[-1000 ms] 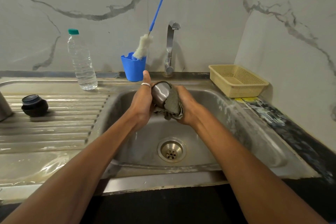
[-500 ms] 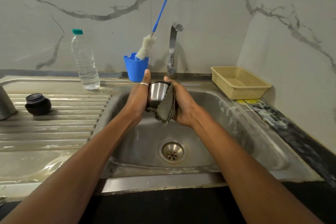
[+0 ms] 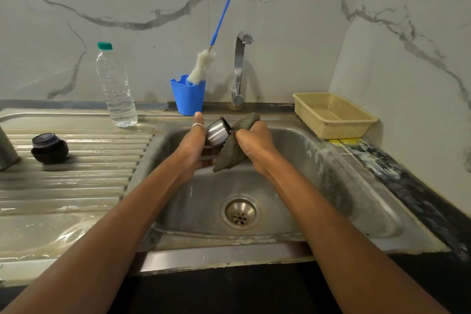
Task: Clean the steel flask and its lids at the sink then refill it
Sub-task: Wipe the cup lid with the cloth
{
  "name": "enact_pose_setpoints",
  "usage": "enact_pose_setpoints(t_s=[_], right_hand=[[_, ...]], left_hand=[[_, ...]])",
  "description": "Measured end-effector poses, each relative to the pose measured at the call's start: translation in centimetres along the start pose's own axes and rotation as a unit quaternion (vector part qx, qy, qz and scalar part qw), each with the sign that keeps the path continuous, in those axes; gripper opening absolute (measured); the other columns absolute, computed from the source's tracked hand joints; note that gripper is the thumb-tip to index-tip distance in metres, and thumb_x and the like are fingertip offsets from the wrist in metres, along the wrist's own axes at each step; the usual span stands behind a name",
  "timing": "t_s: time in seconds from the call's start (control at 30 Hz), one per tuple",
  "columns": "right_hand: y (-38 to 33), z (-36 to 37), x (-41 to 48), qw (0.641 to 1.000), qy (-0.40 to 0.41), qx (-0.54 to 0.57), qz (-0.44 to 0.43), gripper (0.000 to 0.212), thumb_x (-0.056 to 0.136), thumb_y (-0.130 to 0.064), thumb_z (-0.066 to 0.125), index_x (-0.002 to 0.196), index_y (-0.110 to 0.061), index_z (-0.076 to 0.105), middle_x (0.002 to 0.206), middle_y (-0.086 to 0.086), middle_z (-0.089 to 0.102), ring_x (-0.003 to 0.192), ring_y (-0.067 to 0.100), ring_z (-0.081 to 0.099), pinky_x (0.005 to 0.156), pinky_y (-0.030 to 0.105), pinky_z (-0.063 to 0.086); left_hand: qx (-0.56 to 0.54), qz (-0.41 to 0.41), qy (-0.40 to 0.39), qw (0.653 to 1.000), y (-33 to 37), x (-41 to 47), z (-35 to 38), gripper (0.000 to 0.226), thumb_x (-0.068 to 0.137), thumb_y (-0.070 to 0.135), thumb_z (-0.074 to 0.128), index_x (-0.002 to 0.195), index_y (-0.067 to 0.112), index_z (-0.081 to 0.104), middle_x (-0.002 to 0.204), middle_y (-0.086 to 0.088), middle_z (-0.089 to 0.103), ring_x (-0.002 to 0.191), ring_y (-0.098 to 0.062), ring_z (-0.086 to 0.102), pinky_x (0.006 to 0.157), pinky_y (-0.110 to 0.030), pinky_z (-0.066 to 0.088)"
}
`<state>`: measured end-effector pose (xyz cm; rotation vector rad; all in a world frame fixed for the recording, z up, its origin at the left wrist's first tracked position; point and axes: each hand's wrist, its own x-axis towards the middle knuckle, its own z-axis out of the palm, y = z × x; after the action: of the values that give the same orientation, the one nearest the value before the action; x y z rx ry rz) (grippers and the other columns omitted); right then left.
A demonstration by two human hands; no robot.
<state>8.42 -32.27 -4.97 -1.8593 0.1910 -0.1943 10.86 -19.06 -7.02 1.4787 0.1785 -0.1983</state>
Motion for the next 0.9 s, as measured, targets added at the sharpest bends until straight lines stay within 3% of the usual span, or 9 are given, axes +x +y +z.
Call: enact_pose_setpoints(t_s=[0.2,0.33,0.43,0.57,0.63,0.7,0.8,0.83,0.9], right_hand=[[0.0,0.6,-0.2,0.993,0.009,-0.093,-0.066,0.012,0.096,-0.02,0.067,0.088,-0.012,0.065,0.088,0.003,0.069,0.084,0.015,0.066,0.065,0.019,0.047],[-0.5,1.0,-0.5,0.988,0.022,-0.099,-0.114,0.012,0.097,-0.026,0.067,0.09,-0.017,0.066,0.078,-0.01,0.062,0.072,-0.002,0.057,0.058,0.008,0.038],[-1.3,1.0,-0.9,0.975,0.079,-0.061,-0.2,0.013,0.097,-0.028,0.066,0.092,-0.017,0.066,0.083,-0.009,0.064,0.075,-0.002,0.06,0.065,0.005,0.044],[-1.3,1.5,-1.7,0.94,0.068,-0.118,-0.312,0.019,0.096,-0.03,0.068,0.097,-0.011,0.063,0.101,0.007,0.059,0.09,0.015,0.061,0.083,0.027,0.051],[-0.7,2.0,-2.1,0.914,0.005,-0.205,-0.35,0.026,0.095,-0.036,0.067,0.106,-0.012,0.064,0.099,0.004,0.061,0.091,0.017,0.059,0.083,0.034,0.05],[-0.4,2.5,-2.5,0.901,-0.047,-0.242,-0.358,0.043,0.095,-0.045,0.063,0.126,-0.016,0.057,0.111,0.002,0.065,0.102,0.018,0.059,0.091,0.036,0.05],[-0.6,2.5,-2.6,0.893,-0.071,-0.266,-0.357,0.044,0.096,-0.047,0.06,0.127,-0.018,0.049,0.122,-0.001,0.065,0.115,0.017,0.057,0.109,0.041,0.037],[-0.5,2.3,-2.5,0.871,-0.075,-0.31,-0.374,0.04,0.096,-0.043,0.059,0.126,-0.019,0.049,0.125,0.0,0.063,0.12,0.017,0.053,0.113,0.044,0.031],[-0.2,2.0,-2.4,0.812,-0.081,-0.391,-0.425,0.036,0.092,-0.037,0.057,0.124,-0.02,0.052,0.128,0.0,0.061,0.129,0.018,0.046,0.115,0.052,0.024]], left_hand=[[-0.016,0.01,0.043,0.999,-0.1,0.5,0.7,0.058,0.104,0.066,0.024,0.112,0.018,0.057,0.096,-0.008,0.07,0.088,-0.02,0.068,0.065,-0.034,0.051],[-0.069,-0.009,0.062,0.996,0.0,1.2,-0.1,0.075,0.098,0.075,0.022,0.127,0.019,0.063,0.104,-0.009,0.075,0.095,-0.024,0.071,0.082,-0.042,0.06],[-0.111,-0.008,0.047,0.993,0.2,1.5,-1.1,0.078,0.095,0.079,0.02,0.125,0.023,0.064,0.096,-0.007,0.076,0.082,-0.019,0.074,0.069,-0.036,0.059],[-0.091,0.001,0.01,0.996,0.1,1.9,-1.3,0.078,0.097,0.077,0.015,0.106,0.022,0.07,0.076,-0.002,0.074,0.056,-0.011,0.069,0.05,-0.025,0.054],[-0.086,0.008,-0.016,0.996,-0.3,2.1,-1.4,0.073,0.1,0.073,0.018,0.09,0.022,0.07,0.074,-0.002,0.072,0.061,-0.011,0.068,0.054,-0.024,0.054],[-0.093,0.012,-0.021,0.995,-0.2,2.3,-2.0,0.069,0.1,0.072,0.025,0.091,0.02,0.07,0.091,-0.007,0.074,0.079,-0.017,0.072,0.072,-0.032,0.057],[-0.106,0.008,0.006,0.994,0.3,2.7,-3.4,0.069,0.1,0.07,0.028,0.096,0.019,0.074,0.105,-0.012,0.076,0.096,-0.023,0.072,0.09,-0.039,0.057],[-0.101,-0.001,0.01,0.995,0.4,3.0,-3.8,0.07,0.098,0.073,0.029,0.098,0.019,0.074,0.105,-0.012,0.076,0.099,-0.024,0.07,0.091,-0.039,0.057],[-0.074,-0.016,0.004,0.997,0.6,3.2,-4.2,0.066,0.094,0.077,0.032,0.097,0.023,0.069,0.088,-0.008,0.071,0.083,-0.021,0.064,0.072,-0.032,0.054]])
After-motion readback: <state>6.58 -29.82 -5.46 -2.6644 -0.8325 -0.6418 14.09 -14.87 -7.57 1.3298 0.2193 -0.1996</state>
